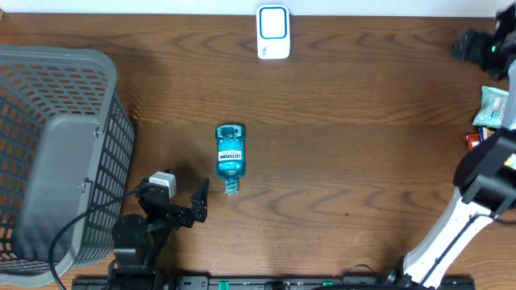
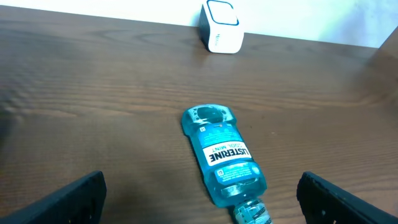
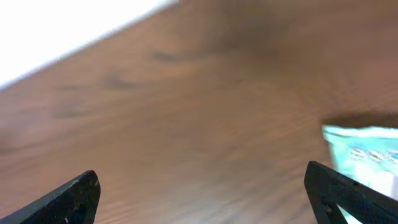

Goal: Scan the item barcode
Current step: 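Carry the wet-wipes pack to the right edge and release it, then move the right gripper back over the blue mouthwash bottle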

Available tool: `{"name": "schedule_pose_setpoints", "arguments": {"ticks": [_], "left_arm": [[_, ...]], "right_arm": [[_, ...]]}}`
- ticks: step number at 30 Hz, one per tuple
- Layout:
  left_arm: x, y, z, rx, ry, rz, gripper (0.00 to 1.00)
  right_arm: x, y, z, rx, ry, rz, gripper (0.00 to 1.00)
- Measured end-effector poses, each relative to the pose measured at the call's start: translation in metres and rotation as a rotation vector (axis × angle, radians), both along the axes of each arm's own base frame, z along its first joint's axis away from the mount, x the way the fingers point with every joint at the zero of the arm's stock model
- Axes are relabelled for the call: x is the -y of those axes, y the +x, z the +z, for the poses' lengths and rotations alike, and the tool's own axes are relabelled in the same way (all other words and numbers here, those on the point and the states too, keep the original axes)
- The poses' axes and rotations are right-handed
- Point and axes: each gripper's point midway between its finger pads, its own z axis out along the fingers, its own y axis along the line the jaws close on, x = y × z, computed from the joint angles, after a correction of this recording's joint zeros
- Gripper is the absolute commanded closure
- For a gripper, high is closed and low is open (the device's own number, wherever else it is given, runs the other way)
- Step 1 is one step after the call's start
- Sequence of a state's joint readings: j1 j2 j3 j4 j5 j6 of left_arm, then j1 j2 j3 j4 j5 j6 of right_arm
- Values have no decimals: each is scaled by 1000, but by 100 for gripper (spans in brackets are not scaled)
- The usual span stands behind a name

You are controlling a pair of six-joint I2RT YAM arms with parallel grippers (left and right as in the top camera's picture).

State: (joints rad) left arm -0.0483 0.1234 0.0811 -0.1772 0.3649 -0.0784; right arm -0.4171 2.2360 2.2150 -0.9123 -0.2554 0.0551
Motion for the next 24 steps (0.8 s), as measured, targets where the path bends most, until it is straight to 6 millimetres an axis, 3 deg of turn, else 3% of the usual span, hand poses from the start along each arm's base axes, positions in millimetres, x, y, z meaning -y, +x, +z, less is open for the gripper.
{"name": "schedule_pose_setpoints", "arguments": {"ticks": [3,5,9,10,14,21,24], "left_arm": [[0,0,0,0,0,0,2],[0,0,0,0,0,0,2],[0,0,0,0,0,0,2],[0,0,0,0,0,0,2],[0,0,0,0,0,0,2],[0,0,0,0,0,0,2],[0,0,0,0,0,0,2]], "right_arm": [[-45,0,64,107,13,62,1],[-75,-5,94,148,25,104,1],[-144,-16,131,191,46,215,1],[-149,-17,132,191,48,223,1],[-225,-33,134,146,79,357,1],[-329,-68,111,21,83,547,1],[-361,-82,93,-32,72,605,1]]}}
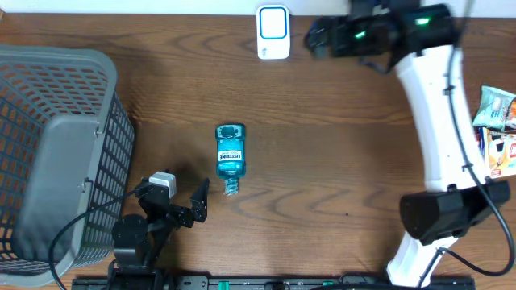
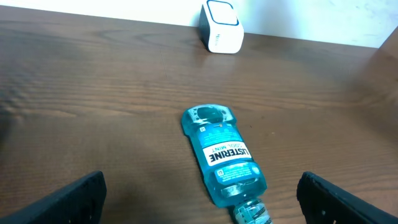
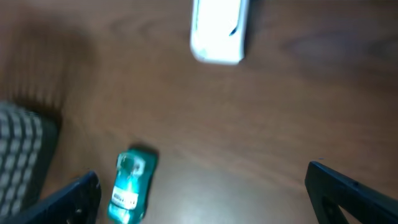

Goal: Scan the item barcode
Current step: 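Move the right gripper back over the blue mouthwash bottle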

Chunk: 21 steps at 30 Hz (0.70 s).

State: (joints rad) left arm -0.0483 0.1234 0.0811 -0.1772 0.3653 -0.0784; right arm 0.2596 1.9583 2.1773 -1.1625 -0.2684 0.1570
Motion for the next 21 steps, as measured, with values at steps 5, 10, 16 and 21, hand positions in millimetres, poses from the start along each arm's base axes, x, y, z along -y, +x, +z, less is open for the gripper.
{"name": "schedule_pose_setpoints", "arguments": {"ticks": [5,10,16,21], "left_arm": [[0,0,0,0,0,0,2],[0,0,0,0,0,0,2],[0,0,0,0,0,0,2],[0,0,0,0,0,0,2]], "right_arm": [[-35,-23,-47,-97,-77,28,1],[-58,-39,-99,-156,-122,46,1],[-75,-55,-136,-200,-132,49,1],[-79,-58,-139,-206,-133,47,1]]}}
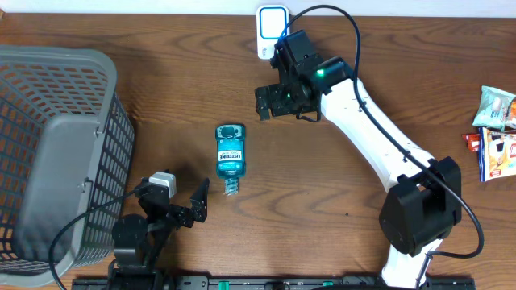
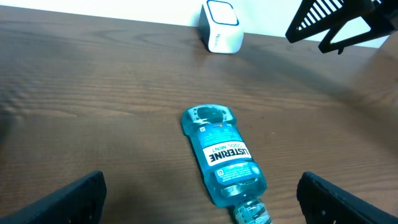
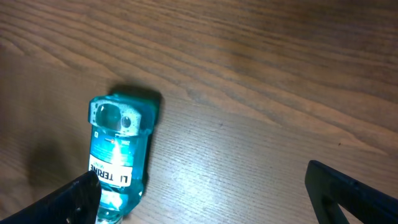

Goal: Scan the item barcode
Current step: 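Move the right gripper back over the blue mouthwash bottle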

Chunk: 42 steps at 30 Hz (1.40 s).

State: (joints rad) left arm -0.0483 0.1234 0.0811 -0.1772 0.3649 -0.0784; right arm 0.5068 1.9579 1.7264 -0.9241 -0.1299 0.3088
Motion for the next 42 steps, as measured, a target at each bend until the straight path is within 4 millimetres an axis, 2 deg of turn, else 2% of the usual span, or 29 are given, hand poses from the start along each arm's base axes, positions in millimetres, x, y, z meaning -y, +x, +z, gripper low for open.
{"name": "schedule_pose_setpoints", "arguments": {"ticks": [6,11,20,26,34,42], "left_arm": [[0,0,0,0,0,0,2],[0,0,0,0,0,0,2],[0,0,0,0,0,0,2],[0,0,0,0,0,0,2],[0,0,0,0,0,0,2],[0,0,0,0,0,0,2]], "right_arm": [[1,-3,-3,-14,-7,-1,1],[2,-16,-10,-56,-34,10,1],[-20,-40,-19,-79,-54,77,1],[-21,-52,-43,-105,-74,94,1],[-7,-70,-87,-155,-111,93,1],[-10,-66,-87,-135,-98,93,1]]}}
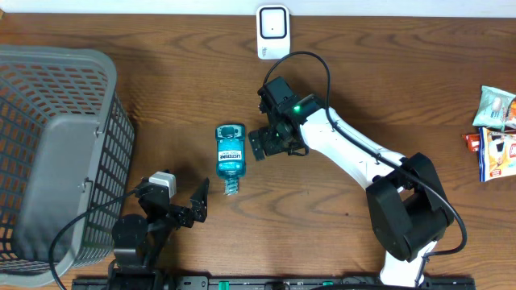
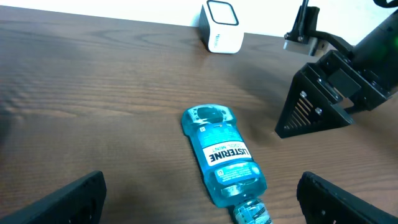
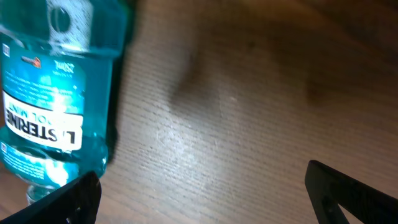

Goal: Scan the item barcode
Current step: 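Move the right gripper back over the blue mouthwash bottle, then grasp the blue mouthwash bottle with the right gripper and lift it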

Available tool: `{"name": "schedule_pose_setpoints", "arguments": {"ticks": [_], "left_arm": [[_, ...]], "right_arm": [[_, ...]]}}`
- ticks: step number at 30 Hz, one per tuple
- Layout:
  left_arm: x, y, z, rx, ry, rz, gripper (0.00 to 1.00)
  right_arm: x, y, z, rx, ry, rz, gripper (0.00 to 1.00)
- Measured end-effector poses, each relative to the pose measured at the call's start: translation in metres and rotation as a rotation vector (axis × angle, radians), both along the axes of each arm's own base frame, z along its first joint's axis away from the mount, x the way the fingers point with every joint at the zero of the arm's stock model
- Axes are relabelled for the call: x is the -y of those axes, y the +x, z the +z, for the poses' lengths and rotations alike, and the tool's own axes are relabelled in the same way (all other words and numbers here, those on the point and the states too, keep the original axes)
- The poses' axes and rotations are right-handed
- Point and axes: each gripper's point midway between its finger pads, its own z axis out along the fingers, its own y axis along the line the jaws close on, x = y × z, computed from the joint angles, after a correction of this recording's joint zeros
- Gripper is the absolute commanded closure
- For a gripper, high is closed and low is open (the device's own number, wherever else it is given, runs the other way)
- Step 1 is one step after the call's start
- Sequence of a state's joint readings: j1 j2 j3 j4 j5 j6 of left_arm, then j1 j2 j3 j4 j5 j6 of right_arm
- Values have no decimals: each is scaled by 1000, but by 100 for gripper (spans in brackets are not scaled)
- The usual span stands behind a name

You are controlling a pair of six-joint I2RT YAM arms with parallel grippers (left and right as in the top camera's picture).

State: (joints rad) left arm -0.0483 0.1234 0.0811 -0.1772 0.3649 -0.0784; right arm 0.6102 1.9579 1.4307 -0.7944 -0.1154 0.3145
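Observation:
A blue Listerine bottle (image 1: 230, 155) lies flat on the wooden table, label up, cap toward the front edge; it also shows in the left wrist view (image 2: 224, 155) and the right wrist view (image 3: 53, 106). The white scanner (image 1: 273, 31) stands at the back edge. My right gripper (image 1: 272, 145) hangs open and low just right of the bottle, nothing between its fingers (image 3: 348, 193); the bottle sits by its left finger. My left gripper (image 1: 193, 205) rests open near the front edge, short of the bottle's cap.
A large grey wire basket (image 1: 56, 145) fills the left side. Snack packets (image 1: 493, 121) lie at the right edge. The right arm (image 1: 355, 157) stretches across the middle of the table from the front right.
My right gripper has moved from between the scanner and the bottle to close beside the bottle's right side, lower over the table. The bottle and the left arm are unchanged.
My right gripper was first at the far right by the snack packets, then at the back near the scanner, then between scanner and bottle, and now sits open beside the bottle. The bottle and the left gripper stayed where they were.

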Motion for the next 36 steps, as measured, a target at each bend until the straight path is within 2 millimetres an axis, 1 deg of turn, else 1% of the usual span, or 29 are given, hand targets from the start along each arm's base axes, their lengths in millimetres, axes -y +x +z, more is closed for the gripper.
{"name": "schedule_pose_setpoints", "arguments": {"ticks": [14,20,23,25,28,33,36], "left_arm": [[0,0,0,0,0,0,2],[0,0,0,0,0,0,2],[0,0,0,0,0,0,2],[0,0,0,0,0,0,2],[0,0,0,0,0,0,3],[0,0,0,0,0,0,2],[0,0,0,0,0,0,2]], "right_arm": [[-6,8,3,33,24,1,1],[-20,13,7,85,50,16,1],[-26,13,7,105,43,14,1],[-31,13,9,124,47,17,1],[-46,15,13,166,67,32,1],[-72,9,18,234,80,73,1],[-87,4,14,268,67,90,4]]}}
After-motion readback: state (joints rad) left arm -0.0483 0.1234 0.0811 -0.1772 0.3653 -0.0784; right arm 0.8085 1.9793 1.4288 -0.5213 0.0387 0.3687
